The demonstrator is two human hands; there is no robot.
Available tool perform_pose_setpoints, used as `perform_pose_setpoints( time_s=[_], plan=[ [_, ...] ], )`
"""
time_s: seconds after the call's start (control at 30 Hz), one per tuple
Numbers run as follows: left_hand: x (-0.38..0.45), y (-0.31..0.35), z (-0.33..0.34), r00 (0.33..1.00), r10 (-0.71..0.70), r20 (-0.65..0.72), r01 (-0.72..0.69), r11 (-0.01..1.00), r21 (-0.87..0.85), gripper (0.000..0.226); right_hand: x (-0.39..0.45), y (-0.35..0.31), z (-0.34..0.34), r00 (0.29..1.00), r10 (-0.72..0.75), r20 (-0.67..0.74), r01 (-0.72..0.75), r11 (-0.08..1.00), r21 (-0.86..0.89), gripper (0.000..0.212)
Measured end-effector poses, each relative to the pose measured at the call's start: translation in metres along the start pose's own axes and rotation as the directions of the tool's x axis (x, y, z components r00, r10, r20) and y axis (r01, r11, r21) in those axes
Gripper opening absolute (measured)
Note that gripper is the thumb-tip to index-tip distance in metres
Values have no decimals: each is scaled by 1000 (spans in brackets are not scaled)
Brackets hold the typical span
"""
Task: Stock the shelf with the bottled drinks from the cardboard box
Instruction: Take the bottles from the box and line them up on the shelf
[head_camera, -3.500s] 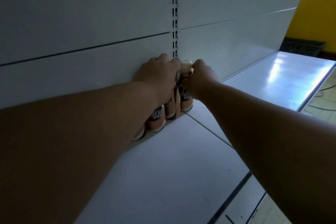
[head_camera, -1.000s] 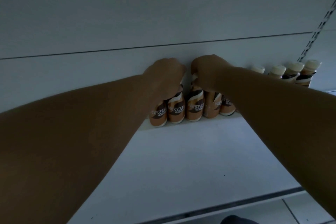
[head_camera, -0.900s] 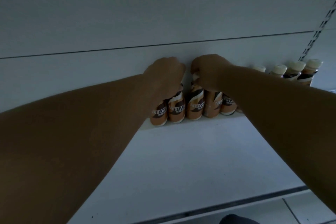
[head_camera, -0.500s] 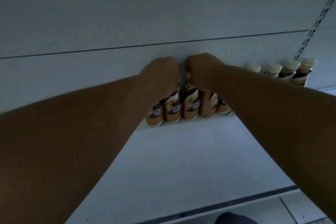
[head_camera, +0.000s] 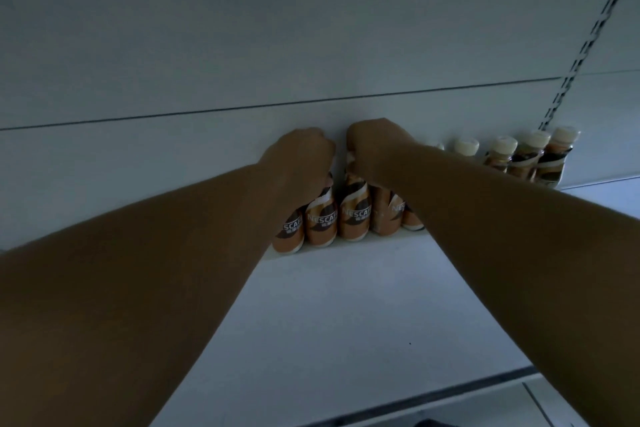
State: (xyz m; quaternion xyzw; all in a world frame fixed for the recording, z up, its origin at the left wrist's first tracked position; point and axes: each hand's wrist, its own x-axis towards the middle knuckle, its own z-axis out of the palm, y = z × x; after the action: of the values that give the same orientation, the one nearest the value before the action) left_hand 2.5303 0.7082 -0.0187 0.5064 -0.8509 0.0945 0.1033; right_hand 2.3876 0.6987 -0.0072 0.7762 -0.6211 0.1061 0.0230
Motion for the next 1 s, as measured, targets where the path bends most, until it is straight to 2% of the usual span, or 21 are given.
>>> perform_pose_setpoints(
  time_s=[0.17,0.23,0.37,0.43,0.5,0.73,0.83,1.0],
  plan=[
    [-2,5,-2,999,25,-29,-22,996,91,34,-10,11,-9,999,-6,-40,11,993,117,40],
    [3,11,-4,994,69,-83,-58,991,119,39,-19,27,-16,995,9,-97,9,982,191,36],
    [21,30,-5,991,101,-90,-104,994,-26,39,-31,64,-22,975,77,-208,-39,982,183,25],
    [32,43,-2,989,118,-92,-126,987,-95,38,-32,82,-21,975,109,-194,-79,985,156,26],
    [41,56,2,985,139,-105,-149,984,-94,40,-30,98,-17,980,133,-146,-116,986,118,29],
    [63,80,11,958,203,-201,-186,977,101,23,-21,114,-1,979,186,-81,-179,980,83,37],
    [68,82,12,959,222,-175,-193,967,166,22,-17,115,-1,984,162,-75,-157,985,71,30],
    [68,74,11,960,254,-115,-243,964,105,24,-17,114,-3,994,78,-74,-74,996,54,29]
  ],
)
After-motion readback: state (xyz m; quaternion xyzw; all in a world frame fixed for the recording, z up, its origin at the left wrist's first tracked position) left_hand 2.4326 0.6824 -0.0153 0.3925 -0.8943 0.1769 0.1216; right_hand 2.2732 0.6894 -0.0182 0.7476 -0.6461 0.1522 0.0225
